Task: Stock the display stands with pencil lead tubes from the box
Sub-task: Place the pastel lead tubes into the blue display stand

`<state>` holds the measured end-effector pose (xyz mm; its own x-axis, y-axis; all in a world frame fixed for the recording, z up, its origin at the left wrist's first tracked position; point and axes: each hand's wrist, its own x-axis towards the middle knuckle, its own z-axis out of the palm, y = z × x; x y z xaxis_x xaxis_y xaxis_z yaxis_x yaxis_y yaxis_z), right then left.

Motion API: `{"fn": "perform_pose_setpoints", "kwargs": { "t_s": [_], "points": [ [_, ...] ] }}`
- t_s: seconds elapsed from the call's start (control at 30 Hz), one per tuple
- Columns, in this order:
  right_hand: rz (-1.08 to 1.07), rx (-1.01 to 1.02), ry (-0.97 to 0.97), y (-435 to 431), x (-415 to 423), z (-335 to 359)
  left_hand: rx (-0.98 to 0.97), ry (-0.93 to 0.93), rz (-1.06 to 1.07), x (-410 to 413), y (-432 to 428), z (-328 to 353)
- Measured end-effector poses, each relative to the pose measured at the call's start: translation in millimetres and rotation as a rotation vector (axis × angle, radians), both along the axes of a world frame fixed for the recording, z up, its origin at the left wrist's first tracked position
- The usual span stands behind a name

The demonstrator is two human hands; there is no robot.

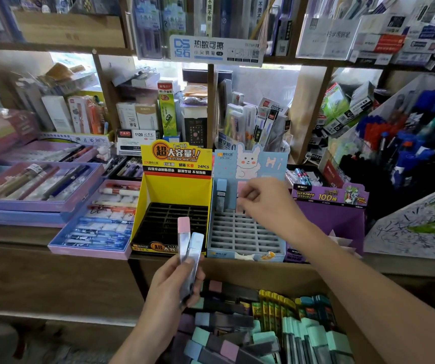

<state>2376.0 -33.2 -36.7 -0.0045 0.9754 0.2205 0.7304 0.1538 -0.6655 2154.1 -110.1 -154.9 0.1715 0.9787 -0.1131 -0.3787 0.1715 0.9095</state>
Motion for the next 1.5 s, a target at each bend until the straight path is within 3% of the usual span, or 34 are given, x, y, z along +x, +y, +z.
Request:
{"fn": "perform_pose_setpoints", "kwargs": {
  "t_s": [0.23,0.47,0.7,0.97,1.2,1.5],
  "points": [
    [0.185,-0.368,0.389,-25.9,-34.3,-26.7,0.006,0.013,0.025,4.9,0.3,3.0],
    [0.178,-0.474,0.418,-31.8,-50.7,-38.1,0.051,0.150,0.007,5.9,-1.7,2.7],
    [0.245,-0.541,0.527,-31.4,-38.4,-27.6,0.017,0.115,0.046,6.5,-2.8,2.6],
    [0.177,-0.218,0.436,-16.4,0.7,12.8,0.003,0.122,0.115,4.1,-2.7,0.4],
    [0.053,0.058,0.176,13.0,11.2,24.4,-0.003,0.170,0.128,3.7,-5.4,1.9],
    [0.039,0.129,0.075,32.5,3.4,24.1,-0.011,0.211,0.118,-0.7,-2.5,-5.2]
  ]
}}
